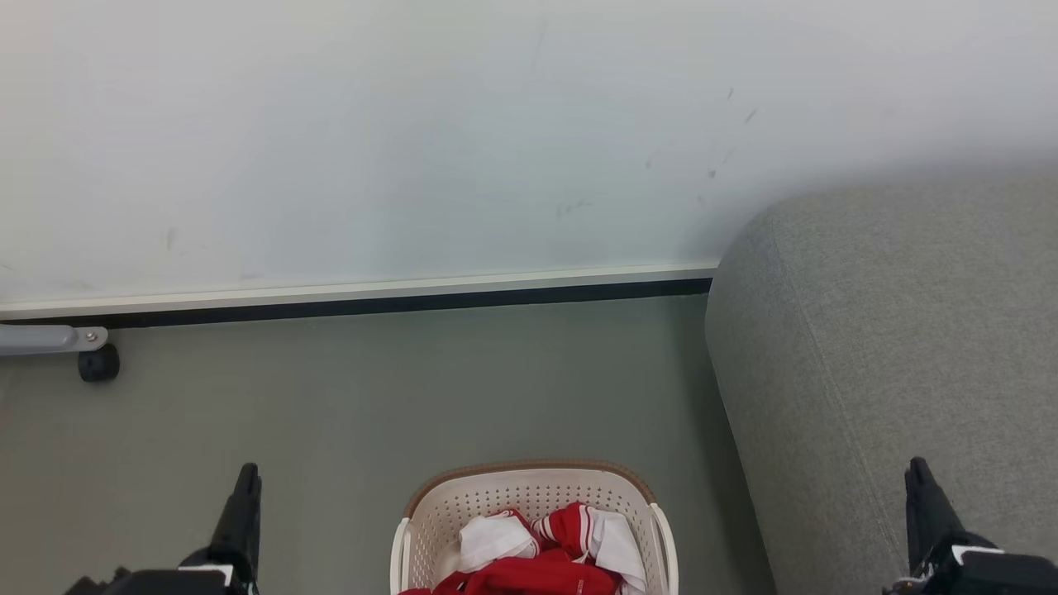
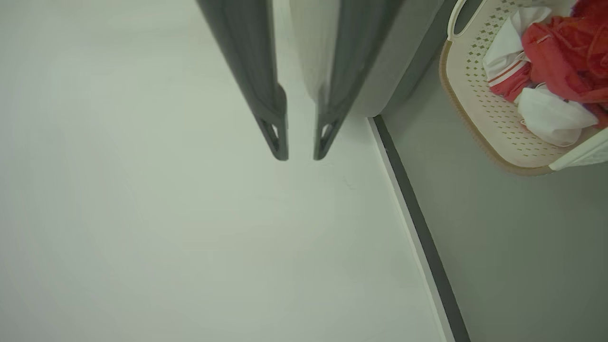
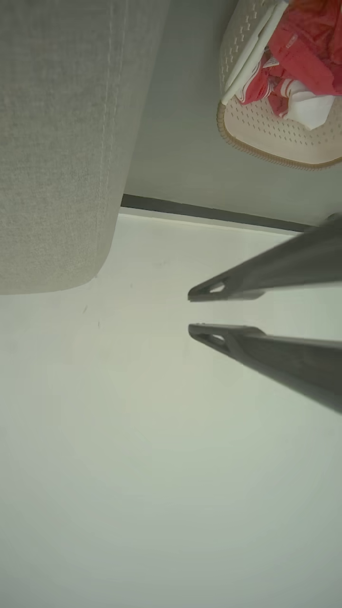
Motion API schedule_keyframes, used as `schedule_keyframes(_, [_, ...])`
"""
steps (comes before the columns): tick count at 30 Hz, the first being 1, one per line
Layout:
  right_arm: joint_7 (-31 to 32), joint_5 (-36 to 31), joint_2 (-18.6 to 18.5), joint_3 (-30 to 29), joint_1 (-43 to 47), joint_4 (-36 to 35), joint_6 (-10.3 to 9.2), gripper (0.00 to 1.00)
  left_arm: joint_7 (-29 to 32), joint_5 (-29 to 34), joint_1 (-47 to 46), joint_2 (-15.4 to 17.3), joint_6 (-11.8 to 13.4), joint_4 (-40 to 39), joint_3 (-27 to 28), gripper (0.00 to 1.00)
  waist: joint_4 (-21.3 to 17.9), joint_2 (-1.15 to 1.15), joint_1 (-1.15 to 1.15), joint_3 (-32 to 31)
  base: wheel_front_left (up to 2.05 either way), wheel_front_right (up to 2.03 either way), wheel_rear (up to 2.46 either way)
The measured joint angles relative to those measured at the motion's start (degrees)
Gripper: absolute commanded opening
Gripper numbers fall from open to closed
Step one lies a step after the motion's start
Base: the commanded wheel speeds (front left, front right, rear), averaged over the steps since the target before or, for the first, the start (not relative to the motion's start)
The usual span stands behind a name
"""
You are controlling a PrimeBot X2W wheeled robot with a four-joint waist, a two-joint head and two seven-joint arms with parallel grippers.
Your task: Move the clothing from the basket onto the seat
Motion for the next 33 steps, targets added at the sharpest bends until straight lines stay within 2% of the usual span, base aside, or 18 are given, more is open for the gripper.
schedule_keyframes(1, [0.0, 0.0, 0.2, 0.08, 0.58, 0.69, 0.0, 0.0, -0.01, 0.0, 0.59, -0.14, 0.0, 0.59, -0.07, 0.0, 0.0, 0.0, 0.0, 0.0, 0.0, 0.0, 0.0])
schedule_keyframes(2, [0.0, 0.0, 0.2, 0.08, 0.58, 0.69, 0.0, 1.0, -0.01, 0.0, 0.59, -0.14, 0.0, 0.59, -0.07, 1.0, 0.0, 0.0, 0.0, 0.0, 0.0, 0.0, 0.0])
schedule_keyframes(12, [-1.55, -0.21, 0.73, 1.65, 2.22, 1.75, -0.05, 1.0, -1.62, 0.31, 2.24, -0.47, 0.05, 1.54, -1.94, 1.0, 0.01, 0.0, 0.0, -0.06, 0.0, 0.0, 0.0])
schedule_keyframes(20, [-3.13, -2.61, 0.71, 2.23, 2.24, 0.58, -0.87, 1.0, -3.13, 3.87, 2.14, -0.44, 0.57, 0.53, -3.14, 1.0, 0.02, 0.0, 0.0, -0.14, 0.0, 0.0, 0.0])
schedule_keyframes(33, [-5.93, -16.27, 0.47, 5.9, 2.32, -2.53, -3.57, 1.0, -5.77, 16.28, 1.81, -0.13, 3.09, -2.19, -6.16, 1.0, 0.01, 0.0, 0.0, -0.27, 0.0, 0.0, 0.0])
